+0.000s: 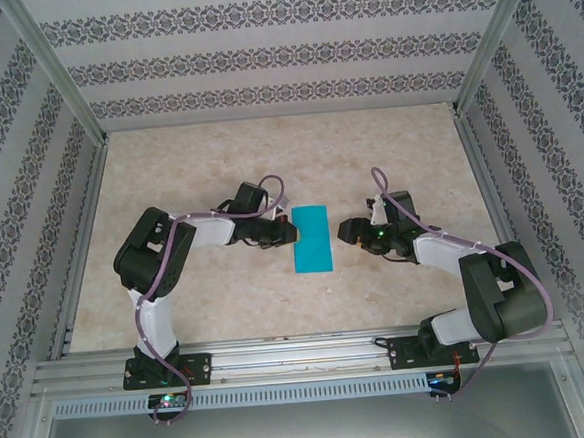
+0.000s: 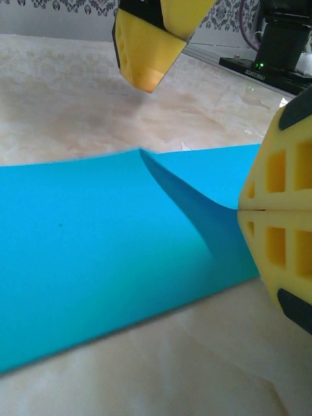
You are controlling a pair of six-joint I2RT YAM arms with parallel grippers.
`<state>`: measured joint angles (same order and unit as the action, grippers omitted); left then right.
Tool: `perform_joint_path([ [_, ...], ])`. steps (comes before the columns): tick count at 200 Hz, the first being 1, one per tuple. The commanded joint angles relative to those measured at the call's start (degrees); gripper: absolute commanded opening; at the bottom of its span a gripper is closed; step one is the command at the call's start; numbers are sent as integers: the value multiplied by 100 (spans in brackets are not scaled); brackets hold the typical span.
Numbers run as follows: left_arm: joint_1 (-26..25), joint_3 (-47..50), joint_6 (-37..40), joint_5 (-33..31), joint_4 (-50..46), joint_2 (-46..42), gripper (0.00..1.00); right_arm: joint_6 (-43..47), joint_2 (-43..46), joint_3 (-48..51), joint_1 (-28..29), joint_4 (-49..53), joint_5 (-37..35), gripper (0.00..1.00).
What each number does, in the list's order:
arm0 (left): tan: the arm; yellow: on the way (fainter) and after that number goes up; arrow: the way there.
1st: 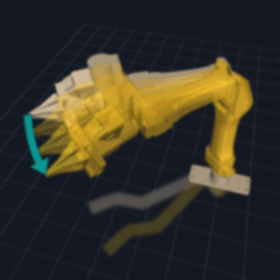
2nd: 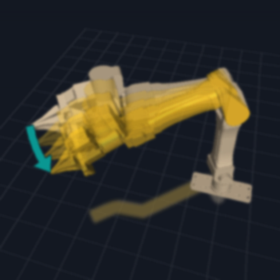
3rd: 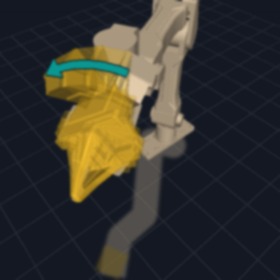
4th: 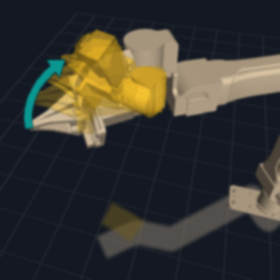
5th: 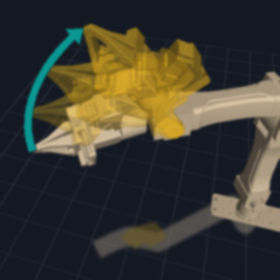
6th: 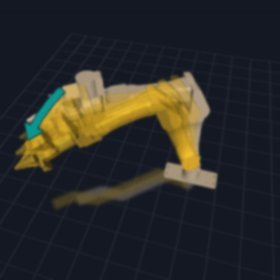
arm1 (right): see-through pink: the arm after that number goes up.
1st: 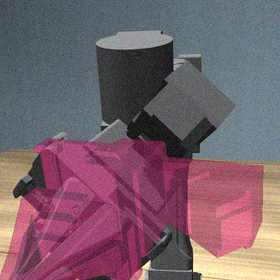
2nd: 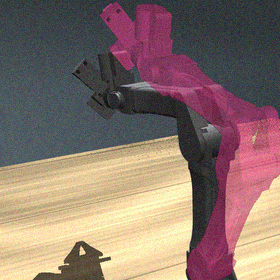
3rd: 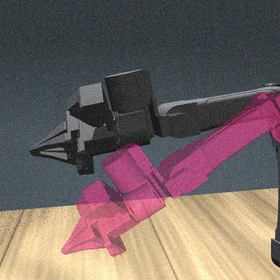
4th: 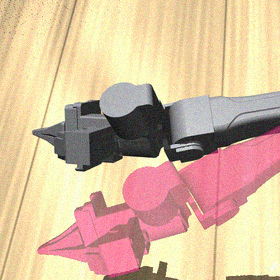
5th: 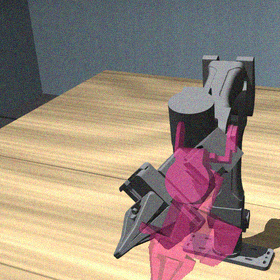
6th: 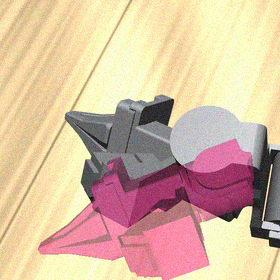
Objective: Fold a paper plane with a square sheet of paper (fold left side to right side)
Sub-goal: Turn over the paper at the center of the table.
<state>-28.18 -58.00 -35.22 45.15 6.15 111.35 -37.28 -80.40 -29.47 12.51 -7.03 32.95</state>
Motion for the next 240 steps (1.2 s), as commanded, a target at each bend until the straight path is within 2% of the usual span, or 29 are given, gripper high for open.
perform_joint_path([
  [1, -56, 278, -85, -186, 585, -485, 1, -160, -56, 82, 43, -507, 433, 62],
  [39, -56, 629, -263, -392, 1068, -873, 1, -410, -348, -10, 283, -1117, 590, 62],
  [104, -56, 578, -242, -345, 979, -729, 1, -592, -1147, -524, 732, -1658, 519, 60],
  [127, -57, 562, -248, -333, 961, -691, 1, -701, -1466, -666, 837, -1870, 555, 54],
  [153, -56, 513, -187, -349, 829, -651, 3, -728, -1694, -788, 928, -1915, 557, 39],
  [167, -56, 520, -155, -400, 761, -691, 9, -725, -1733, -775, 928, -1974, 538, 29],
  [193, -15, 579, -8, -716, 485, -1040, 35, -607, -1654, -724, 894, -1987, 508, 8],
  [205, 58, 678, 3, -840, 457, -1310, 41, -525, -1545, -679, 843, -2016, 506, 0],
  [240, 412, 1079, -60, -1042, 453, -2361, 63, -105, -1043, -554, 603, -2340, 789, 0],
])
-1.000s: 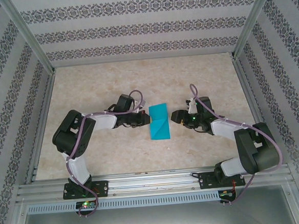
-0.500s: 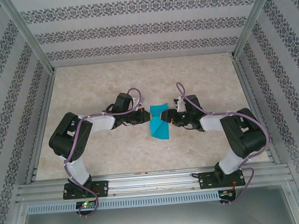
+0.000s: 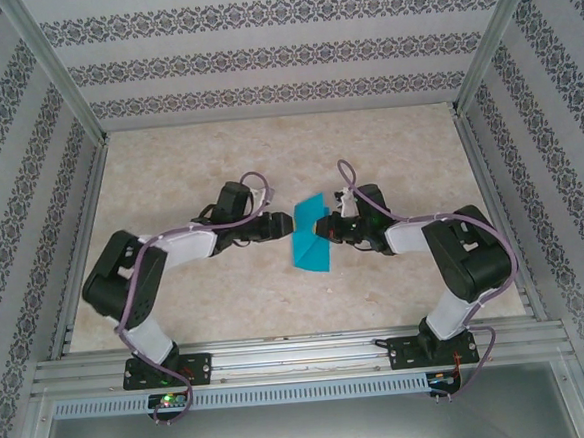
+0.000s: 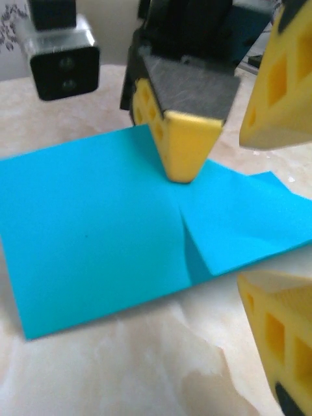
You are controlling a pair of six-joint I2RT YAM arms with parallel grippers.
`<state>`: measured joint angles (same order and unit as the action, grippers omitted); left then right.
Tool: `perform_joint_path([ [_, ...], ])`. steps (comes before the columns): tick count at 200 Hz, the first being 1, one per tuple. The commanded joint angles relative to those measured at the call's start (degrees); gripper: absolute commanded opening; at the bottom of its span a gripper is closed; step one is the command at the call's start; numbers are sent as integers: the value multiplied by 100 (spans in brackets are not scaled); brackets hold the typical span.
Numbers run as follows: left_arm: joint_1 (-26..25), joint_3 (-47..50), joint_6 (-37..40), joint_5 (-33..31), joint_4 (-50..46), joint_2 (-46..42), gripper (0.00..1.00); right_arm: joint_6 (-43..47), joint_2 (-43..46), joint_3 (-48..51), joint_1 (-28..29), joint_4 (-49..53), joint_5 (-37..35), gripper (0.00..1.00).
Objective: Fold a paper plane with a square sheet of paper (fold left side to right side)
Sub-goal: Turn over the paper at the center of the table.
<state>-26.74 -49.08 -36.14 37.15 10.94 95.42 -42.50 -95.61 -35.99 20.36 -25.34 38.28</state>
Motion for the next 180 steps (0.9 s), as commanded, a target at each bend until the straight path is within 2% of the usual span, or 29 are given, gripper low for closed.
perform_joint_path([
  [1, 280, 201, 30, -238, -24, -804, 63, 422, 498, 103, -190, -530, 266, 0],
  [25, 458, 399, 62, -106, 26, -1594, 76, 450, 916, 226, -419, -1184, 669, 0],
  [49, 520, 499, 98, 239, 174, -2252, 85, 345, 1374, 234, -557, -1955, 1079, 0],
  [75, 512, 557, -182, 753, 687, -2616, 88, 122, 1731, 57, -603, -2505, 1365, 0],
  [110, 453, 622, -849, 1312, 1783, -2469, 89, -493, 1793, -259, -553, -3209, 1716, 0],
  [155, 146, 343, -977, 1462, 2219, -1879, 91, -674, 1744, -418, -284, -3371, 1711, 0],
  [180, 130, 302, -1370, 1535, 2861, -1560, 85, -811, 1665, -427, -200, -3523, 1735, 0],
])
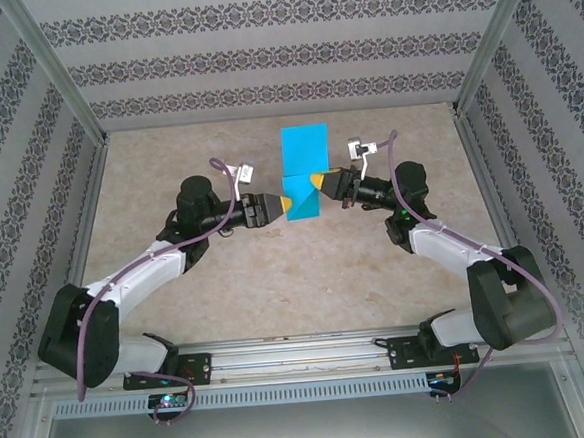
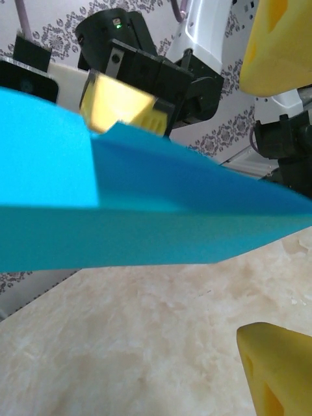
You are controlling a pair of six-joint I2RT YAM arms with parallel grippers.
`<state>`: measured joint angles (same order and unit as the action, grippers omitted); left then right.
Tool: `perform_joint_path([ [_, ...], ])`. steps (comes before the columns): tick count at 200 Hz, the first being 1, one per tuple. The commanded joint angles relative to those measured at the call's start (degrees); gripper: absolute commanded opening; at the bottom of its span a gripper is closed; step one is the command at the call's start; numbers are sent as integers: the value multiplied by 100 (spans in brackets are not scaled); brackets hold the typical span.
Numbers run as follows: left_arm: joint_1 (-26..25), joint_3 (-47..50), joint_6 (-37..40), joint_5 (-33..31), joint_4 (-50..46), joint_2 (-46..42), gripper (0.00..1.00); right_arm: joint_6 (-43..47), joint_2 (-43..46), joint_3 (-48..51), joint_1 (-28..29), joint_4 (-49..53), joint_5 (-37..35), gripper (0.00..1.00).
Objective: Fold a paper plane with a square sheet of paper (fold left side to right side)
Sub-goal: Turn over the paper at the center of the table.
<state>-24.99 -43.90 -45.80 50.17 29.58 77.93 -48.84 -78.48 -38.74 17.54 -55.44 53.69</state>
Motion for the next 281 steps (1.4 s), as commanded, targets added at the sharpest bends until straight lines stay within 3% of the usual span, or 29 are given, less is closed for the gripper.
perform_joint_path([
  [1, -43, -220, -408, 231, 1014, 197, 84, -182, -51, -151, 82, -521, 194, 0],
  [37, -50, -269, -574, 265, 1375, 345, 67, -342, -142, -101, 109, -687, 230, 0],
  [102, -53, -310, -528, 231, 1275, 292, 14, -416, -324, -55, 103, -759, 242, 4],
  [117, -55, -327, -405, 191, 1080, 238, 6, -415, -327, -39, 68, -734, 273, 11],
  [141, -53, -389, -58, 92, 478, 64, 2, -316, -206, 103, -91, -550, 229, 33],
  [167, -53, -641, 848, -280, -1159, -262, 1, 71, 260, 358, -427, 250, -54, 45],
  [178, -87, -885, 1479, -706, -2397, -415, 0, 427, 560, 481, -577, 808, -283, 52],
  [195, -230, -1435, 2453, -1802, -4311, -508, 0, 1354, 1142, 501, -720, 2606, -972, 55],
  [224, -743, -2360, 3311, -4076, -6671, -213, 0, 2529, 1896, 174, -736, 5625, -3176, 63],
  [247, -1330, -2958, 3209, -5862, -7919, 220, 0, 2702, 2276, 130, -799, 6695, -4376, 72],
  [281, -2327, -4019, 2198, -8203, -9707, 1333, 0, 2401, 2568, 200, -901, 7570, -5773, 86],
])
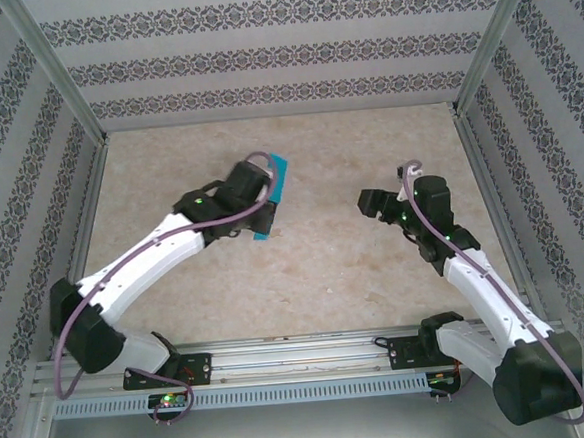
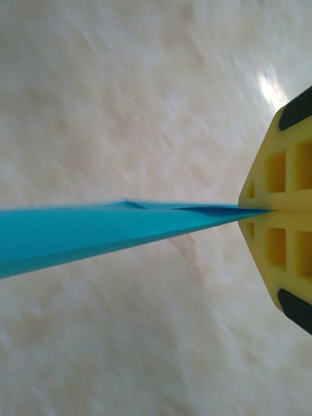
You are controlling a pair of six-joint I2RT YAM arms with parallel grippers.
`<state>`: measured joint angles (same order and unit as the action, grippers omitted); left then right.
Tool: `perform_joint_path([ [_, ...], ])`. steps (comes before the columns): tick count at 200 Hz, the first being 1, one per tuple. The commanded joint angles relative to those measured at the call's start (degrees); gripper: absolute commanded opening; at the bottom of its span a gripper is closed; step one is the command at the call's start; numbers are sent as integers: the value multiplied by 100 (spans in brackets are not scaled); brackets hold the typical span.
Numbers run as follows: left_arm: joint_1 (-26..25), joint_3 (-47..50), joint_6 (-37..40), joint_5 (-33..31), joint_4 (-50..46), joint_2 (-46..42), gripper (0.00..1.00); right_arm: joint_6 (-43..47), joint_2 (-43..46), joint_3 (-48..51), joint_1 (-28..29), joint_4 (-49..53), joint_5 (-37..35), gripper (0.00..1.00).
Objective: Fold a paper plane with a square sheet of paper (fold left side to right side)
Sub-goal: Turn over the paper at the center of the table.
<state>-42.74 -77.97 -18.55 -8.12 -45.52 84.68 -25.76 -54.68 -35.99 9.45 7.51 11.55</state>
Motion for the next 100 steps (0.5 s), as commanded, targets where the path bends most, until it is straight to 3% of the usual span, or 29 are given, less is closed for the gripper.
perform_joint_path([
  [1, -574, -626, -576, -2416, -2219, 700, 0, 82, 187, -75, -97, 1291, -1581, 87],
  [17, -885, -1111, -1325, -3014, -3001, 1353, 0, -42, 220, -75, -169, 1523, -1924, 89],
  [41, -1157, -1617, -2327, -3216, -3777, 2384, 0, -122, 340, -84, -203, 1693, -2227, 96],
  [59, -1261, -1775, -2705, -2986, -3815, 2947, 0, -136, 445, -50, -245, 1713, -2315, 98],
  [100, -1267, -2131, -2854, -1805, -3167, 3720, 0, -92, 480, 37, -361, 1702, -2105, 98],
])
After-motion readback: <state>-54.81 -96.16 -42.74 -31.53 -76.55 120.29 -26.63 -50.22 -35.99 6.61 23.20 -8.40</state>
